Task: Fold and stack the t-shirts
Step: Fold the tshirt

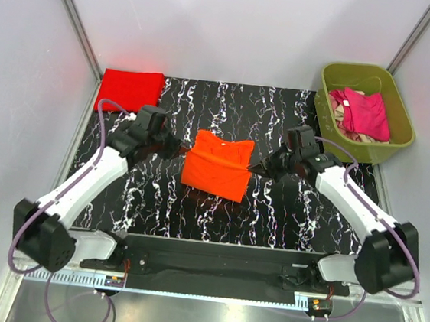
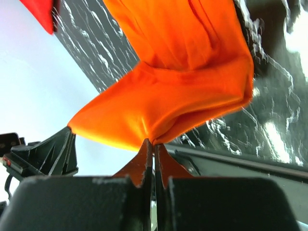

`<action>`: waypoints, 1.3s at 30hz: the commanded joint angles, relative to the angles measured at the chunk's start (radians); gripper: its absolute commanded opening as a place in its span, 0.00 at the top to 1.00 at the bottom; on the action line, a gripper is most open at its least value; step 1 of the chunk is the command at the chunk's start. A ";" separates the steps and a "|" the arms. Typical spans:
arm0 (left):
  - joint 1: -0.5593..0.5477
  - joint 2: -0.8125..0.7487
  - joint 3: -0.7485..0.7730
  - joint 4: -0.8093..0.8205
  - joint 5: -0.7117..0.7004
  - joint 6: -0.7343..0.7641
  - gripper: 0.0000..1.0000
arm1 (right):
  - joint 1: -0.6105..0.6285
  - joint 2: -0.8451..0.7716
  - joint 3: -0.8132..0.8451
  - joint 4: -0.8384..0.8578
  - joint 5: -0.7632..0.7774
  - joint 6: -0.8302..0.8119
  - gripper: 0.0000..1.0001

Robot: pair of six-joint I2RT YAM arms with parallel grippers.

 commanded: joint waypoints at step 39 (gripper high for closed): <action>0.239 0.671 0.456 0.292 0.276 0.162 1.00 | -0.228 0.702 0.648 -0.030 -0.334 -0.290 1.00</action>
